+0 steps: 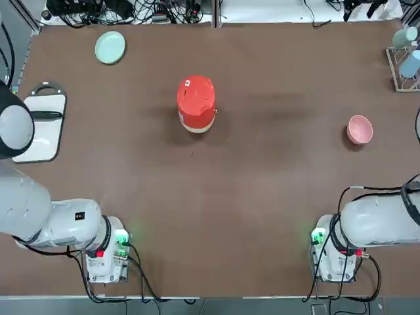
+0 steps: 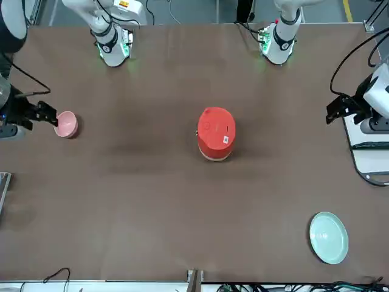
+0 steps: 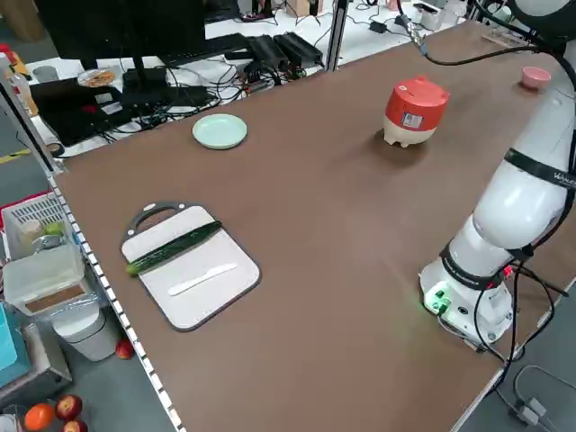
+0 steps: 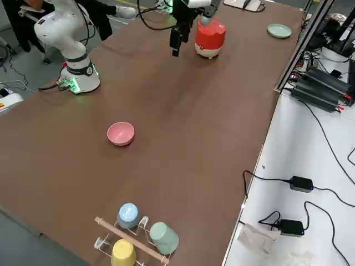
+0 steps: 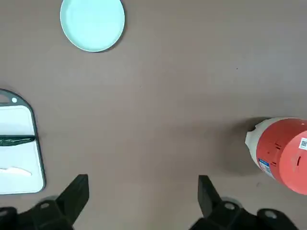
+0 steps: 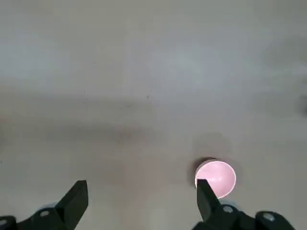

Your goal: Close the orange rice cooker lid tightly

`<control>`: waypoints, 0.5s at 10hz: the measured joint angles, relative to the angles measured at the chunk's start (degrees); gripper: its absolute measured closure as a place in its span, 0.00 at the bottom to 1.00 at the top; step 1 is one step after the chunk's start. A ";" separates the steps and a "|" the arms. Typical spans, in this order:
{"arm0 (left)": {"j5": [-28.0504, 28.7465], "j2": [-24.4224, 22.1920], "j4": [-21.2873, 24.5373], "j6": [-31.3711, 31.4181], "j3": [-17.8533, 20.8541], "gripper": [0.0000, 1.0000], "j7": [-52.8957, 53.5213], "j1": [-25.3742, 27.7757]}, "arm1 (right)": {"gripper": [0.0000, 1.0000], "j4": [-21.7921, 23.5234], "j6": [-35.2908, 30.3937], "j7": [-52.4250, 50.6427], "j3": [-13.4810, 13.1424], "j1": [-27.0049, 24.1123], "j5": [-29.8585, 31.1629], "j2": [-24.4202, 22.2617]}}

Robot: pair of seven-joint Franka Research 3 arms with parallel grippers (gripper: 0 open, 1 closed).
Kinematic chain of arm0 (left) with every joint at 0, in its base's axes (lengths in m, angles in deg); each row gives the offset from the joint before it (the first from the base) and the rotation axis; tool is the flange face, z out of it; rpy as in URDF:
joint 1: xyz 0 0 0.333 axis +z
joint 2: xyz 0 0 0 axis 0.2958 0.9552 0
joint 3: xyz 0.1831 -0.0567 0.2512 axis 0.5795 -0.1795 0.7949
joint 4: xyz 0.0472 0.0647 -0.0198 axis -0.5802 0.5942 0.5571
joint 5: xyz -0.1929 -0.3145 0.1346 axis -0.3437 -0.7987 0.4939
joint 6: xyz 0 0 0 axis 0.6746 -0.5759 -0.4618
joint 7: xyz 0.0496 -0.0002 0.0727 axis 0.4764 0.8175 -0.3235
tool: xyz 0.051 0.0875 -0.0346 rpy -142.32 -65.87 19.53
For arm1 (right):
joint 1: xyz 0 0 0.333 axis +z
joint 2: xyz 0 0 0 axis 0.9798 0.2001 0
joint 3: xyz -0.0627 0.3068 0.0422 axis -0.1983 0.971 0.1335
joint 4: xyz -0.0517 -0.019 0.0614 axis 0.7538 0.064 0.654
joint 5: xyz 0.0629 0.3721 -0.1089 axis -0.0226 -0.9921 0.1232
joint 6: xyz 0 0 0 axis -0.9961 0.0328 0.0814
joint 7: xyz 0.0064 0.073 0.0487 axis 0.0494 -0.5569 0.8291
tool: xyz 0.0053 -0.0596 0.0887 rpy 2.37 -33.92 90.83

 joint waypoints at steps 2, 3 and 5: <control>0.00 -0.01 0.00 0.00 0.00 0.00 0.00 0.00 | 0.00 -0.38 -1.56 0.02 0.15 0.48 0.39 -0.82; 0.00 -0.01 0.00 0.00 0.00 0.00 0.00 0.00 | 0.00 -0.62 -2.11 0.02 0.14 0.51 0.43 -0.85; 0.00 -0.01 0.00 0.00 0.00 0.00 0.00 0.00 | 0.00 -0.67 -2.92 0.44 0.14 0.56 0.44 -0.85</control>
